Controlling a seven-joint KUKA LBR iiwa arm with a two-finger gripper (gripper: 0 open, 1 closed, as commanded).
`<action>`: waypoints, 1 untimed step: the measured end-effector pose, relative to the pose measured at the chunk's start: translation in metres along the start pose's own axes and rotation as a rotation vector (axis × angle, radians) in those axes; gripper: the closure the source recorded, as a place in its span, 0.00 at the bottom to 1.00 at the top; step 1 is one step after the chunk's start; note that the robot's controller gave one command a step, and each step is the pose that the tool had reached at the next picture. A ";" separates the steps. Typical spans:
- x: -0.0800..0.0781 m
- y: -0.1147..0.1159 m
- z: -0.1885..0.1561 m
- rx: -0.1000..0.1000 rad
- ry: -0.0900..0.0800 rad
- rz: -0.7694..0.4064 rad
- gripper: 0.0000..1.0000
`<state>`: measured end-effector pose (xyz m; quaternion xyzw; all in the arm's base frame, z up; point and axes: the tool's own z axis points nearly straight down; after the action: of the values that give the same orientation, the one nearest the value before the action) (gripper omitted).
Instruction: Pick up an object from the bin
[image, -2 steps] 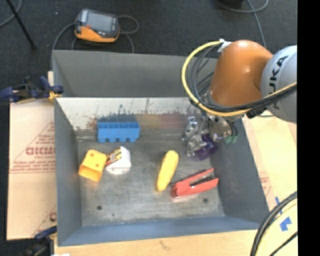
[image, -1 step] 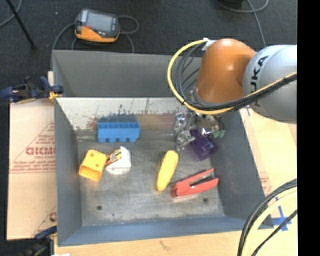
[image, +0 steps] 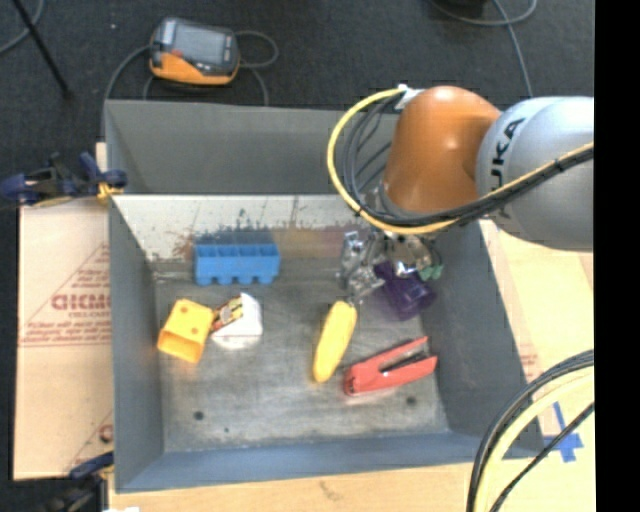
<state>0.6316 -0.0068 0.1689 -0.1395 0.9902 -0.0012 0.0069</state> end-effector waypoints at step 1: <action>0.013 -0.007 0.014 -0.006 0.019 -0.052 1.00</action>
Offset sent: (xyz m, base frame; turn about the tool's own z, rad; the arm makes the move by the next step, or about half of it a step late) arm 0.0224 0.0418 -0.0359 -0.0384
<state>0.6210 -0.0174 0.1545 -0.1654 0.9862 0.0004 -0.0029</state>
